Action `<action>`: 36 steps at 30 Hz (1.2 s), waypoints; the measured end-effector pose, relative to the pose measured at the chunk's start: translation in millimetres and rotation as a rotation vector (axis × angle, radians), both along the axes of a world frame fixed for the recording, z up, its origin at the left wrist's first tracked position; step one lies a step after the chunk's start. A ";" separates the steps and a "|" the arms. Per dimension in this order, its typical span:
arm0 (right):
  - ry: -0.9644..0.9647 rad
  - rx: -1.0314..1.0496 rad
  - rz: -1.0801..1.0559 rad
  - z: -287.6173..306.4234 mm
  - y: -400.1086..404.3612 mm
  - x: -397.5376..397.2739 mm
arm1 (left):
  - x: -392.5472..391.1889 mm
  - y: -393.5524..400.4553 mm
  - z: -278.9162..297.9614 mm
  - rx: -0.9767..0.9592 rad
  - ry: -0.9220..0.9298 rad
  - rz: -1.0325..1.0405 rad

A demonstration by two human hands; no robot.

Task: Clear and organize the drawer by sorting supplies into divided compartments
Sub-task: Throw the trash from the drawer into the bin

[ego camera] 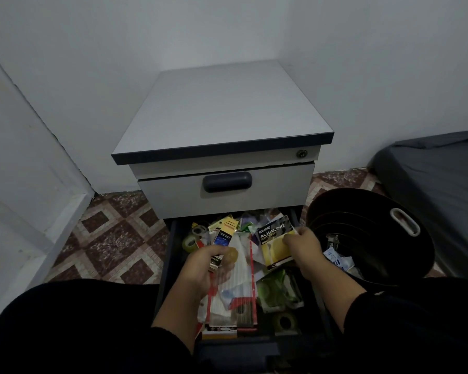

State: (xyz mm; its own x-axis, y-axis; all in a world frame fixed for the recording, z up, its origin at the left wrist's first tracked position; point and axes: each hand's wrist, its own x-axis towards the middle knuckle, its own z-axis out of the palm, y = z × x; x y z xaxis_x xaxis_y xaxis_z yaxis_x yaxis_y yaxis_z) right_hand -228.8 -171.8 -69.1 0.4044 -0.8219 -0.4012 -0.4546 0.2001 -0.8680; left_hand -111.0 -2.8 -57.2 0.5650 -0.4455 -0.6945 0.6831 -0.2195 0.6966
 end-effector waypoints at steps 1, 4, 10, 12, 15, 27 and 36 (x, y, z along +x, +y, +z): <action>0.007 -0.031 -0.018 5.2 -2.8 -2.2 | -1.5 -0.4 2.4 -0.017 0.009 -0.013; 0.000 -0.085 -0.073 22.6 -17.2 -12.6 | -7.6 -7.4 7.6 -0.057 0.000 -0.069; 0.152 -0.158 -0.106 60.6 -76.2 -49.9 | -36.4 -56.1 19.2 -0.062 -0.027 -0.255; 0.205 -0.137 -0.131 70.2 -101.3 -65.1 | -47.4 -81.6 22.6 -0.056 -0.019 -0.309; 0.311 -0.112 -0.187 70.7 -133.0 -89.4 | -67.5 -124.5 27.2 -0.041 -0.013 -0.371; 0.449 -0.045 -0.032 51.5 -151.1 -97.2 | -90.2 -196.5 20.5 -0.108 -0.067 -0.410; 0.509 -0.356 0.263 47.7 -87.9 -48.5 | -24.9 -107.4 5.1 -0.010 -0.410 -0.228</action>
